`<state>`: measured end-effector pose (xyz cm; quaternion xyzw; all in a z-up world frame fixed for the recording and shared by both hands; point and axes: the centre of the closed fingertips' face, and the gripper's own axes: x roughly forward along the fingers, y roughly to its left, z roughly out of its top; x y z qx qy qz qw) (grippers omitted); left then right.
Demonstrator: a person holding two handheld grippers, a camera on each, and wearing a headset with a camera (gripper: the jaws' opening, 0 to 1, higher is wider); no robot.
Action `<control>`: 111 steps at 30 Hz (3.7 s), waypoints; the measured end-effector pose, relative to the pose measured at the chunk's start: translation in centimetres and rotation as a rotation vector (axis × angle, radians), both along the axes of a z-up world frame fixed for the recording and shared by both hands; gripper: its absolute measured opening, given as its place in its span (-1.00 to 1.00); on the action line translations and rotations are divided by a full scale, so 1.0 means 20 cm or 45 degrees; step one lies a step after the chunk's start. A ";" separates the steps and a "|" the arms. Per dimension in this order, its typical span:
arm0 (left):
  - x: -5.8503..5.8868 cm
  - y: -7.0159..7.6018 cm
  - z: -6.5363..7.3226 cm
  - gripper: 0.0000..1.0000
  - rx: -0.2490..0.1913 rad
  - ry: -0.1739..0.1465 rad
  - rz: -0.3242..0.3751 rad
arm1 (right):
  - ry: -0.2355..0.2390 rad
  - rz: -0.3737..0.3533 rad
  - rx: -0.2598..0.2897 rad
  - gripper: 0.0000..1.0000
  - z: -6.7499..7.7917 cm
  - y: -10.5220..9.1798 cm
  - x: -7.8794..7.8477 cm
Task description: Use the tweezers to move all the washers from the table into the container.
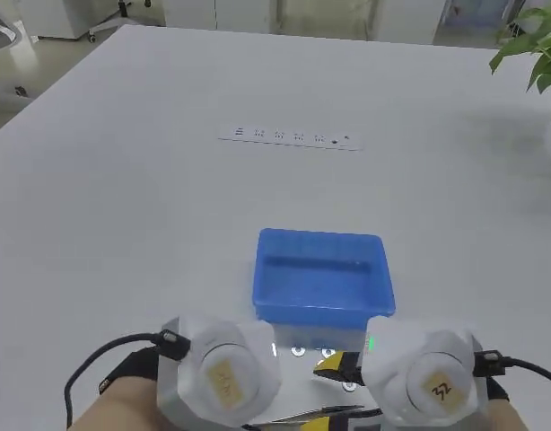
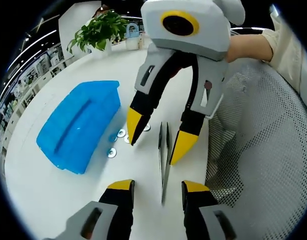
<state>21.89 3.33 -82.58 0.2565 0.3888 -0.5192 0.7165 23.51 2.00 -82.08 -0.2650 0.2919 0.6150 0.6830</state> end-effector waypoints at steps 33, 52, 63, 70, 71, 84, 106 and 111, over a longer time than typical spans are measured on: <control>0.08 -0.05 0.00 -1.00 0.012 -0.135 -0.110 | -0.048 0.079 -0.011 -0.93 -0.03 0.01 -0.02; 0.02 -0.06 0.23 -1.00 -0.043 -0.184 -0.186 | -0.055 0.075 0.048 -0.90 0.10 0.02 -0.05; -0.03 -0.11 0.28 -1.00 -0.015 -0.214 -0.270 | -0.100 0.135 0.006 -0.92 0.12 -0.01 -0.10; -0.06 -0.12 0.30 -1.00 0.017 -0.224 -0.304 | -0.142 0.218 -0.062 -0.93 0.12 -0.02 -0.12; -0.06 -0.13 0.30 -1.00 0.026 -0.228 -0.315 | -0.141 0.226 -0.071 -0.93 0.12 -0.02 -0.12; -0.06 -0.14 0.32 -1.00 -0.006 -0.191 -0.278 | -0.180 0.321 -0.132 -1.00 0.10 -0.03 -0.12; 0.02 -0.02 0.54 -0.86 -0.672 -0.084 0.227 | 0.124 -0.021 0.525 -1.00 0.35 0.10 -0.11; 0.06 -0.06 0.66 -1.00 -0.906 -0.034 0.306 | 0.189 -0.063 0.660 -1.00 0.41 0.11 -0.10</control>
